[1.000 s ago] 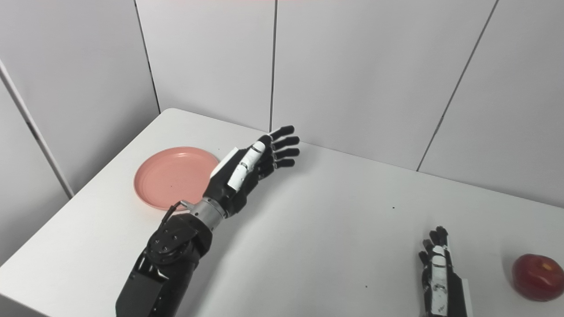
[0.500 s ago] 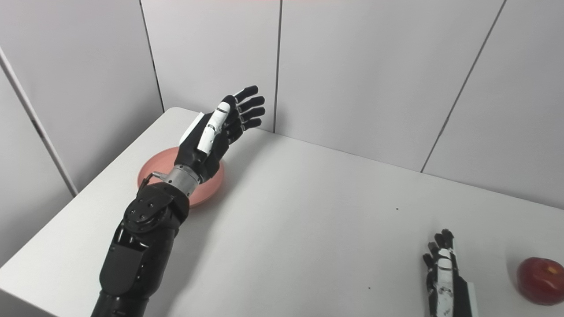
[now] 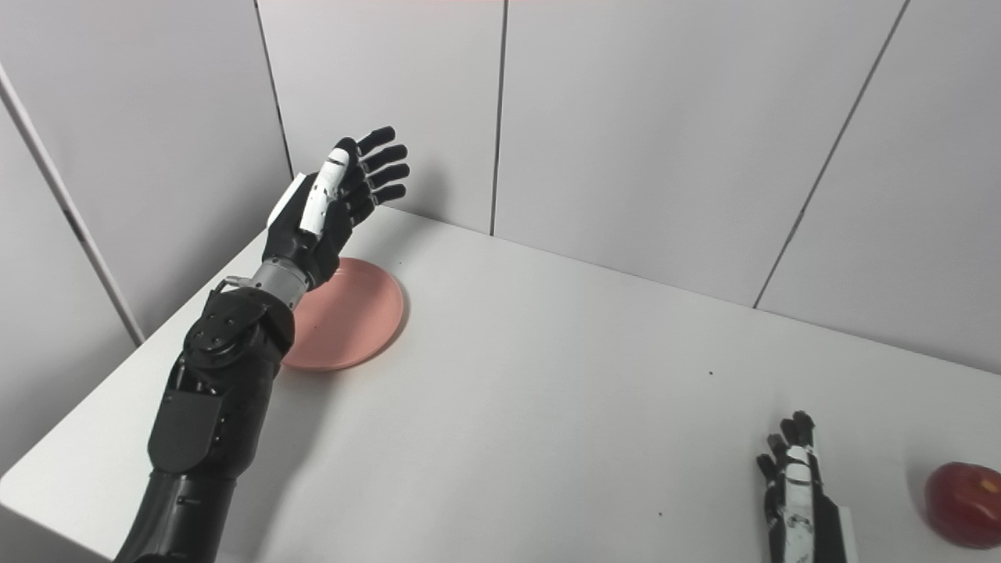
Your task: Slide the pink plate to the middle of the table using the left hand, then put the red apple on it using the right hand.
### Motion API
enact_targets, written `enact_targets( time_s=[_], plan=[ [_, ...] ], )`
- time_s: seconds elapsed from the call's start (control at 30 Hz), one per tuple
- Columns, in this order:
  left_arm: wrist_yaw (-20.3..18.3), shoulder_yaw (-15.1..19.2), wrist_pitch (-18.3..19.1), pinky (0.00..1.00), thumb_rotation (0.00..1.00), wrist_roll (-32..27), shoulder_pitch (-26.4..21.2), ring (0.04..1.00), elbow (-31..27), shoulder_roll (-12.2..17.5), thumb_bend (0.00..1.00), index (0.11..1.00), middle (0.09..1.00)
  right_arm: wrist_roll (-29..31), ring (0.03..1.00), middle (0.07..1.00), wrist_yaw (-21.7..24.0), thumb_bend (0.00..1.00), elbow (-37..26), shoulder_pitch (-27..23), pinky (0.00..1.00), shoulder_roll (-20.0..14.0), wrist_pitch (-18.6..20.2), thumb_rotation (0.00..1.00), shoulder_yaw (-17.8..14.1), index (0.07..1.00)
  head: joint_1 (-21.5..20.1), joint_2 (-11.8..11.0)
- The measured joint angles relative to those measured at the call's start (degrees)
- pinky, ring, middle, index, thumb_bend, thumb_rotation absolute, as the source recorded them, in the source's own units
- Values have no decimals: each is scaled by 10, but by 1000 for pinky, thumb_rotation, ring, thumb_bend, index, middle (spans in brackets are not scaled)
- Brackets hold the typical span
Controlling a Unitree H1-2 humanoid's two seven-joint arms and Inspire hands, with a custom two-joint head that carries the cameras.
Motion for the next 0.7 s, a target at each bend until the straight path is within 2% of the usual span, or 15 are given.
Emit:
enact_targets(
  time_s=[0.2, 0.3, 0.57, 0.7],
  plan=[
    [10, 24, -6, 834, 946, -15, -14, 840, 19, 11, 370, 807, 834, 2, 998, 997, 0, 73, -1, 0, 1000, 0, 2, 1000, -1, 1000, -1, 1],
    [12, 31, -6, 843, 991, -18, -17, 853, 33, 22, 355, 822, 846, 1, 991, 992, 0, 71, -3, 0, 1000, 0, 4, 1000, -2, 1000, 0, 1],
    [8, 49, -12, 865, 1000, -33, -18, 863, 96, 58, 338, 835, 855, 2, 993, 993, 1, 80, -3, 1, 1000, -2, 5, 1000, -3, 1000, 2, 0],
    [8, 65, -17, 880, 1000, -41, -18, 873, 123, 67, 342, 848, 867, 2, 994, 995, 1, 75, -3, 1, 1000, -3, 5, 1000, -4, 1000, 5, 2]
  ],
)
